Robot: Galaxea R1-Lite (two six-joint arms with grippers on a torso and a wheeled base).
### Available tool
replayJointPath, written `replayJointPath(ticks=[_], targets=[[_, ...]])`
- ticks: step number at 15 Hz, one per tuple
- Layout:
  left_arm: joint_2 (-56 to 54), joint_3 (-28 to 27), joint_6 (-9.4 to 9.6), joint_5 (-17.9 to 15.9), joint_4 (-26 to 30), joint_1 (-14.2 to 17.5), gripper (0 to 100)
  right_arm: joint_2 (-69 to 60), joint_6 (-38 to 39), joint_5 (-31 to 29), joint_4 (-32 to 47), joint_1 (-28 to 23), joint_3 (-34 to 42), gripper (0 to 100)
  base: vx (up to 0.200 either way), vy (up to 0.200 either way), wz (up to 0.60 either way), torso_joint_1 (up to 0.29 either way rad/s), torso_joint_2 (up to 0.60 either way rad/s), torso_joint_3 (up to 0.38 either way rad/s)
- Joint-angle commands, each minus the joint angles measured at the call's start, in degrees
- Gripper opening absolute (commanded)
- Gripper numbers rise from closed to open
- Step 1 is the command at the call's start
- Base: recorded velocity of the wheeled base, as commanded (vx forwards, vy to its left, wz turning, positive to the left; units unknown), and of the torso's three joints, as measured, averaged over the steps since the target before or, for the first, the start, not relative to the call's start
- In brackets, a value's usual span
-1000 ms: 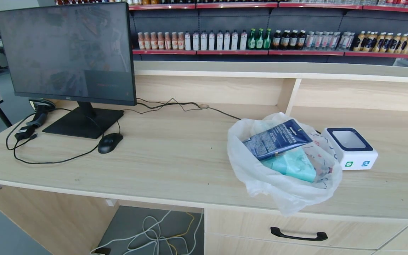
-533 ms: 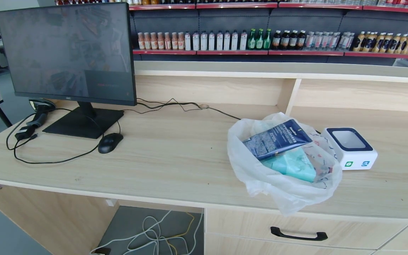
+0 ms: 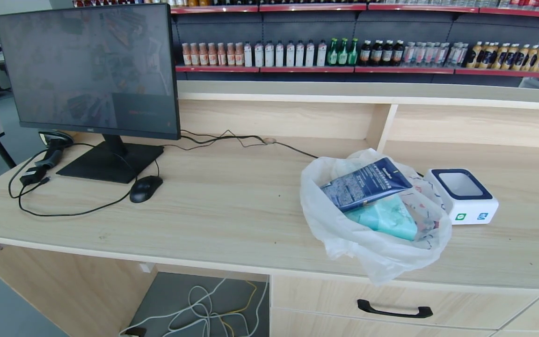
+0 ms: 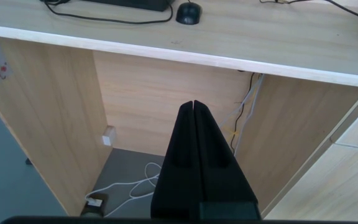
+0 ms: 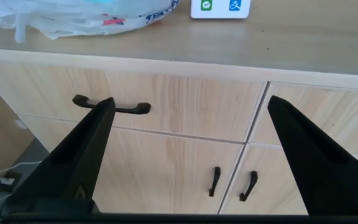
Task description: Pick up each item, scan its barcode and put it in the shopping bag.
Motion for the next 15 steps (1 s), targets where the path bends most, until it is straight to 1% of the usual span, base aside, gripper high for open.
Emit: replayJointPath(ticks=[1, 9, 12, 15], targets=[[0.06, 0.00, -0.02, 0.01, -0.04, 0.00, 0, -0.51, -0.06, 0.00, 0.06, -0.01, 0.13, 100, -0.200, 0.000, 0.00, 0.002, 0.00, 0.002], [0.06, 0.00, -0.11, 0.10, 0.05, 0.00, 0, -0.51, -0.15, 0.00, 0.06, -0.01, 0.13, 100, -0.200, 0.000, 0.00, 0.002, 0.00, 0.002], [0.06, 0.00, -0.11, 0.10, -0.04, 0.00, 0, -0.51, -0.24, 0.00, 0.06, -0.01, 0.13, 100, -0.200, 0.000, -0.60, 0.001, 0.00, 0.004], [0.06, 0.00, -0.02, 0.10, -0.04, 0.00, 0, -0.51, -0.42, 0.00, 0.06, -0.01, 0.13, 100, -0.200, 0.000, 0.00, 0.004, 0.00, 0.007]])
